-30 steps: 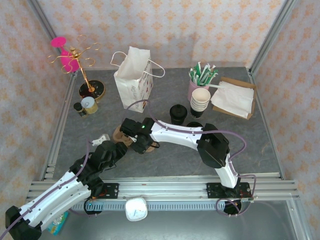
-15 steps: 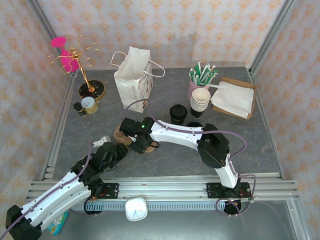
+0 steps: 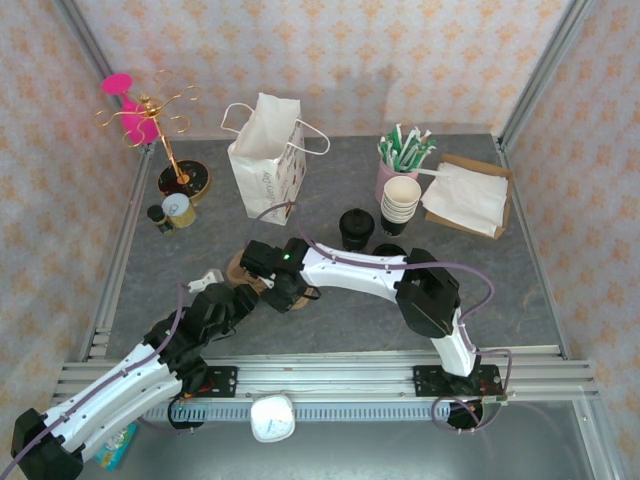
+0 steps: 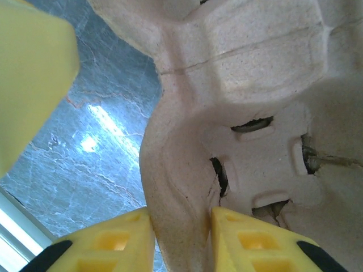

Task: Pack the takeout coffee

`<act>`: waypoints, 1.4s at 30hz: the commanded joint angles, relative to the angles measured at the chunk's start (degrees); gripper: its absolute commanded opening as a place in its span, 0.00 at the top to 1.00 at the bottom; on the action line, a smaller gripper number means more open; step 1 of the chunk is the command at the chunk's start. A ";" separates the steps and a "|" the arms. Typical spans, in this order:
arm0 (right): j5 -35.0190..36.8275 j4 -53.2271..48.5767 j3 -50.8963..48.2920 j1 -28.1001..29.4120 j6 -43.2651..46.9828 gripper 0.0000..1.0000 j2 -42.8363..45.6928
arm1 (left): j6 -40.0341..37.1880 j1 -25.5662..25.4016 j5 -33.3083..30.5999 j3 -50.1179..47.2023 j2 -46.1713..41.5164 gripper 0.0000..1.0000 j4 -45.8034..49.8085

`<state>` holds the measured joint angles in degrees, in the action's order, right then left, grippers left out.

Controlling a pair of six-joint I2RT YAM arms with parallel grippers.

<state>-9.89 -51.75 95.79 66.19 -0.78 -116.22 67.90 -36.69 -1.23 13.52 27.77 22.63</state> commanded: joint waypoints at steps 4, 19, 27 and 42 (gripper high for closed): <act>1.57 -1.72 0.52 0.14 0.08 0.75 2.28 | 0.60 0.65 0.22 -0.74 0.44 0.56 -1.87; -2.41 -2.38 5.50 0.58 -1.94 0.81 2.52 | 1.41 0.74 6.63 -3.89 0.44 0.56 -10.60; -2.41 -2.00 5.77 0.69 -2.42 0.83 2.22 | 2.59 0.83 7.59 -4.09 -1.37 0.56 -9.75; -4.99 0.69 4.23 0.68 -3.94 0.85 6.43 | 6.03 1.53 9.33 -8.16 -3.13 0.58 -15.10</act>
<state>-12.45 -53.32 99.72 66.32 -4.01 -113.95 73.56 -35.48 7.09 6.39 22.72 10.41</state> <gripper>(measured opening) 0.152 0.422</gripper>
